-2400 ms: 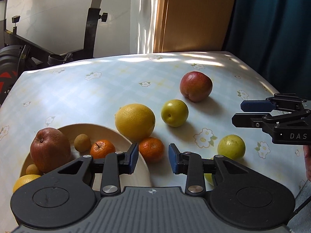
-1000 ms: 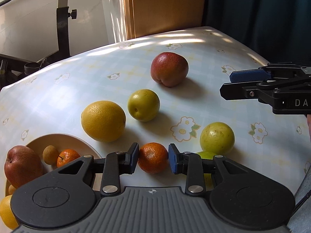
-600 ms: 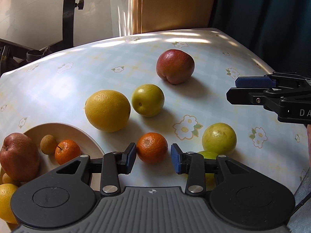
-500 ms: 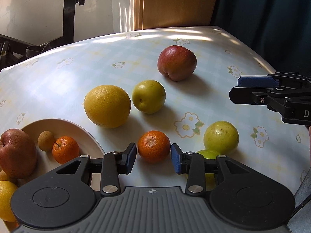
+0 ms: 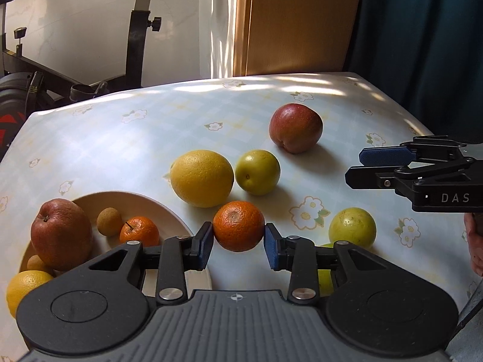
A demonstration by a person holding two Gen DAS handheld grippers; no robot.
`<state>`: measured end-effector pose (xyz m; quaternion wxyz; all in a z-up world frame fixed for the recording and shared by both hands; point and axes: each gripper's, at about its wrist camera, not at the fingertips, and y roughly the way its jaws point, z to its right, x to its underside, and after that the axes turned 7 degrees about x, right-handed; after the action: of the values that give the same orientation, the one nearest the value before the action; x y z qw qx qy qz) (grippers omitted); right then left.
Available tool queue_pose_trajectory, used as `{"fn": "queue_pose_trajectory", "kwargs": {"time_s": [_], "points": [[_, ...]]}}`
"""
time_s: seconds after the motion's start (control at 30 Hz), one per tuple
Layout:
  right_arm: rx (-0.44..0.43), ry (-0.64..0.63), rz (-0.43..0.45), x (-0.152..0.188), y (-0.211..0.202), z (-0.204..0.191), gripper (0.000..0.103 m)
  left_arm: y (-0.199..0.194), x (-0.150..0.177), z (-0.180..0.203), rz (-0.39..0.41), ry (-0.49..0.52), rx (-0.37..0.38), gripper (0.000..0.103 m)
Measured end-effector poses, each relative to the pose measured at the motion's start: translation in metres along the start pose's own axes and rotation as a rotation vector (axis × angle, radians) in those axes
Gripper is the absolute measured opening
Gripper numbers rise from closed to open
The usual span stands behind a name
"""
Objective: Organize fruits
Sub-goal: 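Close the left gripper on a tangerine while the right closes on a yellow lemon, then carry the tangerine and lemon onto the cream plate and open both grippers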
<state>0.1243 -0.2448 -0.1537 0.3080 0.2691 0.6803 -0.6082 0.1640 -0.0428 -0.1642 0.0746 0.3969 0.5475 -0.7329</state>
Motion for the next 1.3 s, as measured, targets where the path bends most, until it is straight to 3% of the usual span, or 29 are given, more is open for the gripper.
{"fn": "queue_pose_trajectory", "kwargs": {"time_s": [0.13, 0.33, 0.7, 0.97, 1.3], "points": [[-0.035, -0.05, 0.01, -0.013, 0.013, -0.012, 0.041, -0.02, -0.001, -0.004, 0.041, 0.022, -0.061, 0.038], [-0.082, -0.097, -0.016, -0.03, 0.044, -0.027, 0.042, -0.039, 0.002, -0.025, 0.059, -0.027, -0.114, 0.038], [-0.075, -0.157, -0.1, -0.033, 0.083, -0.037, 0.046, -0.04, 0.006, -0.039, 0.064, -0.087, -0.123, 0.038], [-0.082, -0.129, -0.143, -0.037, 0.099, -0.037, 0.046, -0.041, 0.01, -0.043, 0.062, -0.102, -0.121, 0.038], [-0.082, -0.088, -0.134, -0.033, 0.089, -0.033, 0.042, -0.04, 0.011, -0.045, 0.063, -0.121, -0.119, 0.038]]}}
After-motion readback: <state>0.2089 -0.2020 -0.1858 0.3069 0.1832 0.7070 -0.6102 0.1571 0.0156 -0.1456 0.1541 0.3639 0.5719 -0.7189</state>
